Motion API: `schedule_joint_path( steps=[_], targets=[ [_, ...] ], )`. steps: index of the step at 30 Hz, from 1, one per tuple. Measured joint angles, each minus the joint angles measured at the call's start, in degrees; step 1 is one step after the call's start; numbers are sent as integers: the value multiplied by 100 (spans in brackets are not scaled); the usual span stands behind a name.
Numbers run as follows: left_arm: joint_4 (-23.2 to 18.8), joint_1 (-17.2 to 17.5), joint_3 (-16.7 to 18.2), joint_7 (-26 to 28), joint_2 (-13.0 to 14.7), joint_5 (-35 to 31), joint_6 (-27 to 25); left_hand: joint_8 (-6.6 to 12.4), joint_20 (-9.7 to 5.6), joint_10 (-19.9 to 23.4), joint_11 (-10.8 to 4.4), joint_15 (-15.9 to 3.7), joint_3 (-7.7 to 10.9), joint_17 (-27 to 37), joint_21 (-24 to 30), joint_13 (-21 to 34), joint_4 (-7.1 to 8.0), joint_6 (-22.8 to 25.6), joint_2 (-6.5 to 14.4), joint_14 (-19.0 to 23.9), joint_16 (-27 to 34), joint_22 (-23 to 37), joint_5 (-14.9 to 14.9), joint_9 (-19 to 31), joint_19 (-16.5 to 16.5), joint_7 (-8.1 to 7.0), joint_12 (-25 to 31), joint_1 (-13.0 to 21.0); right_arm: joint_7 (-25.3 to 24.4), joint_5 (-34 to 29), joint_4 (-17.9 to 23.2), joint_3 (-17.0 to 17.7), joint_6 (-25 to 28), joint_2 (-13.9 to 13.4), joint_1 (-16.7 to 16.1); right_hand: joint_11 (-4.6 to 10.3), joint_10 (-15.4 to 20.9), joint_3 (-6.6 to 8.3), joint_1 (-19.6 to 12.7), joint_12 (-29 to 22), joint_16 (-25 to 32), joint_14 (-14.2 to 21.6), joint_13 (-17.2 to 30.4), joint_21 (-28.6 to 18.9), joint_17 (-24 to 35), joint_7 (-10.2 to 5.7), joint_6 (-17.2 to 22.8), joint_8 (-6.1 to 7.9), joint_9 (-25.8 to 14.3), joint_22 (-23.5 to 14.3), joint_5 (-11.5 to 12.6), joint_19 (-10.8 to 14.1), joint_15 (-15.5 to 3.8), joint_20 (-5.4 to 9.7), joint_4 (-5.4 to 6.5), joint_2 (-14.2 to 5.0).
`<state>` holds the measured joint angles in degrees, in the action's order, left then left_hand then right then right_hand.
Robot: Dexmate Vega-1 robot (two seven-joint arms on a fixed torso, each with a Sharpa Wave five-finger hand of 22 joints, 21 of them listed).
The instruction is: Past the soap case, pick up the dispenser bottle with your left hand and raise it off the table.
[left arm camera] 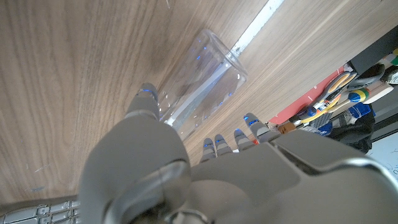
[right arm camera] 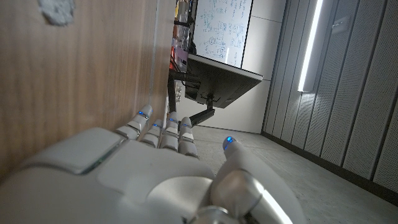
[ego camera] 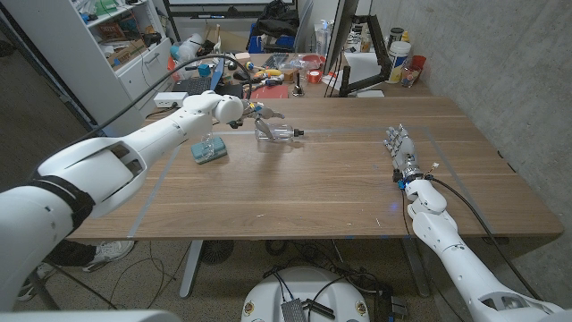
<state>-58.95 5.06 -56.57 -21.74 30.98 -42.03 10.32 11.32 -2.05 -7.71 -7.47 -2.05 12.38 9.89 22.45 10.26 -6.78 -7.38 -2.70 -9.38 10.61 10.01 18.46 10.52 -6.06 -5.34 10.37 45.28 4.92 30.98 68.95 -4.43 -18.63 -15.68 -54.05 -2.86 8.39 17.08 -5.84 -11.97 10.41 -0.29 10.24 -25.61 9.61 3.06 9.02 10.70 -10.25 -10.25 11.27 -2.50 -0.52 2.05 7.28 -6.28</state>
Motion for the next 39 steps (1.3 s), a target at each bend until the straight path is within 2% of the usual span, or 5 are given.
schedule_joint_path(
  steps=[12, 21, 27, 31, 39],
  targets=[
    [154, -47, -85, 66, -55, -107, 55, 119, 12, 0, 0, 0, -71, 0, -57, 0, 35, 305, 33, 0, 0, -1, 0, 0, 73, -70, 0, 33, -48, -30, -2, -2, -1, 5, 2, 0, 0, 0, 0, 0, 0, 0, 0, 0, 0, 0, 0, 0, 0, 0, 0, -1, 0, 0, 0, 0],
    [241, -67, -122, 99, -91, -146, 97, 397, 7, 63, 0, 0, -197, 0, -150, 0, 70, 1240, 75, 0, 0, -1, 0, -1, 151, -107, 0, 75, -80, -62, 16, -12, 0, 5, 2, -23, 23, -17, 1, 0, 0, -1, 0, 44, 0, 0, 0, 0, 0, 0, 0, -1, 0, 0, 16, 1],
    [294, -80, -136, 116, -112, -157, 125, 482, 18, 282, -34, -5, -254, 0, -150, 0, 79, 1647, 93, 221, 63, -1, 0, -1, 436, -118, 45, 158, -105, -85, 35, -16, 6, 0, -1, -23, 22, -17, 32, 0, 0, -1, 0, 44, 0, 0, 0, 0, 0, 0, 0, 20, 0, -21, 16, 32],
    [305, -81, -142, 145, -118, -170, 137, 482, 3, 615, -75, 5, -296, 4, -48, 0, 37, 1773, 157, 575, 146, -1, 0, -1, 887, -112, 89, 277, -122, -97, 44, -17, 12, -6, -6, -22, 22, -17, 32, 0, 0, -1, 0, 82, 15, 0, 0, 0, 0, 0, 0, 19, 0, -21, 16, 32],
    [305, -65, -169, 337, -122, -272, 130, 290, -26, 1684, -140, -10, -366, 40, 337, 0, -33, 1935, 288, 1904, 304, -1, 0, -1, 2487, -1, 239, 761, -139, -110, 74, -17, 23, -24, -21, -22, 21, -17, 41, 0, 0, -1, 0, 104, 14, 0, -1, 0, 0, 0, 0, 19, 0, -21, 16, 22]
  ],
)
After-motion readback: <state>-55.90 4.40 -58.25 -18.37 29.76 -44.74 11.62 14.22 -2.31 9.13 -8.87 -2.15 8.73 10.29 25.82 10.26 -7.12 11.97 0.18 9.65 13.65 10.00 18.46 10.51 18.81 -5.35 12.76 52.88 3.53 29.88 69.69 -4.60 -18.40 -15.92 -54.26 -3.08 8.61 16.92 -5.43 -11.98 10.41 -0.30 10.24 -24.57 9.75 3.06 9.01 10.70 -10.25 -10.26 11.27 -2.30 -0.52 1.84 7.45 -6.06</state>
